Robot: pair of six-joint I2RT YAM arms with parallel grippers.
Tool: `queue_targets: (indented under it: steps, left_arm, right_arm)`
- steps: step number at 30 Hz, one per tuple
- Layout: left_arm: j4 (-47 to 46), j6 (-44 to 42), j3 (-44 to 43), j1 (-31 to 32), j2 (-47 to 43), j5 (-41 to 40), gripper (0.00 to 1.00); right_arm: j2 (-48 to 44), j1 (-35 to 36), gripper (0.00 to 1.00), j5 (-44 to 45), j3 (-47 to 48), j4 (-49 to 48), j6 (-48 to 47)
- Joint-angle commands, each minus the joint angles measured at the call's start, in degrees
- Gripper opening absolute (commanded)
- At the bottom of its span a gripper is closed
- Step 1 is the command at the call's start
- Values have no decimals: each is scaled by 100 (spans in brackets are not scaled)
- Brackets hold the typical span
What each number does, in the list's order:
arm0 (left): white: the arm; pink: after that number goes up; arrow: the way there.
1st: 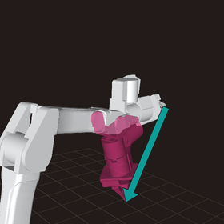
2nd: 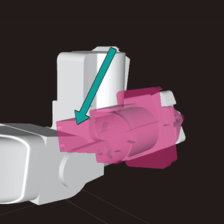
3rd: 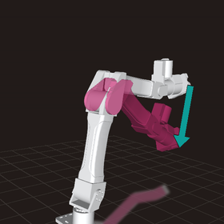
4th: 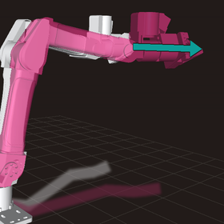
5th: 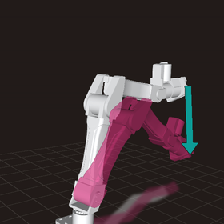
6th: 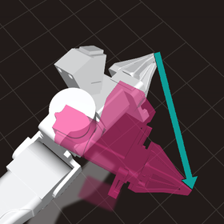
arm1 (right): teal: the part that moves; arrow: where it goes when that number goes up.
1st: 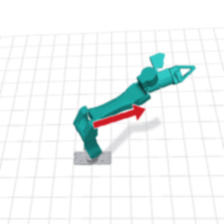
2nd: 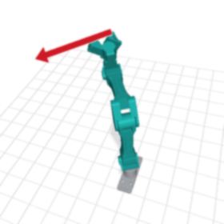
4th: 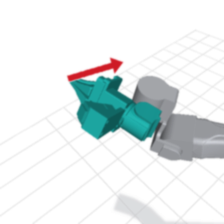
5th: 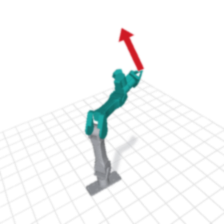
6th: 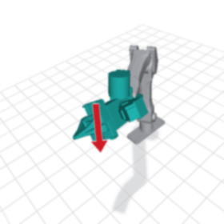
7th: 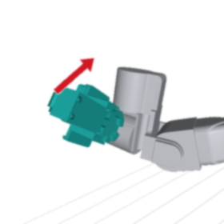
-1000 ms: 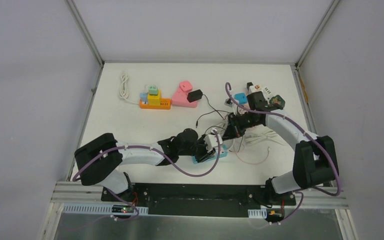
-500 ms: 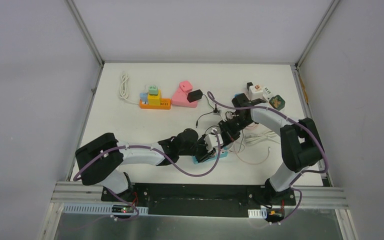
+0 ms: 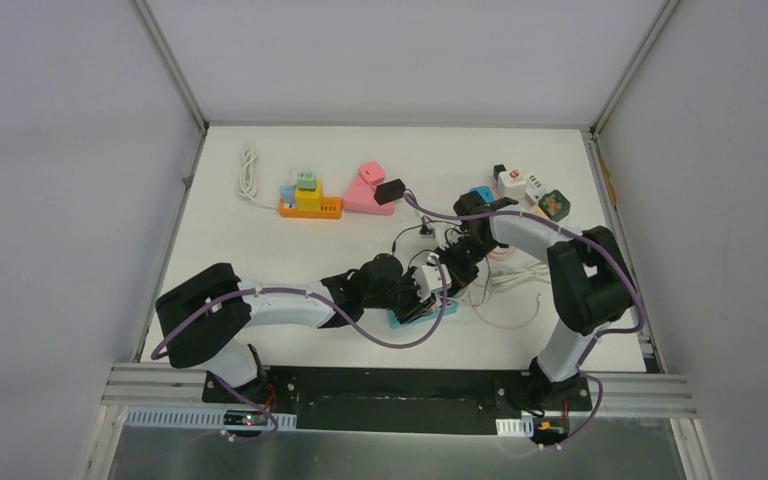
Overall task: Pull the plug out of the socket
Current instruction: Remove the plug from the socket.
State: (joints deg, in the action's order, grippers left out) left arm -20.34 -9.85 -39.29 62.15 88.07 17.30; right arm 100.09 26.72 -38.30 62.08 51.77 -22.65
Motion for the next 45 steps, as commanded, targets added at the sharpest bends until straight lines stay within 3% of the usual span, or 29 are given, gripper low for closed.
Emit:
queue_targets:
  steps: [1, 16, 19, 23, 27, 34, 36, 42, 45]
  left_arm:
    - [636, 120, -69, 4, 270, 15, 0]
    - [366, 812, -71, -51, 140, -108, 0]
    - [398, 576, -55, 25, 142, -257, 0]
    - [602, -320, -41, 494, 103, -1072, 0]
    - [653, -210, -128, 522, 130, -1349, 0]
    - [-278, 1144, 199, -10, 113, 16, 0]
    - [-301, 1192, 224, -49, 86, 59, 0]
    - [582, 68, -77, 494, 81, -1192, 0]
    - [935, -65, -218, 565, 93, -1511, 0]
  right_arm:
    - [130, 78, 0, 483, 208, -44, -4]
    - [406, 236, 0, 917, 268, 14, 15]
    - [469, 254, 0, 985, 295, 51, 15]
    - [514, 268, 0, 1064, 304, 57, 31]
    - [554, 271, 0, 1129, 313, 64, 42]
    - [581, 275, 0, 1177, 322, 72, 51]
    - [593, 269, 0, 1181, 330, 79, 51]
    - [671, 285, 0, 1227, 361, 122, 51]
    - [680, 281, 0, 1253, 364, 123, 51]
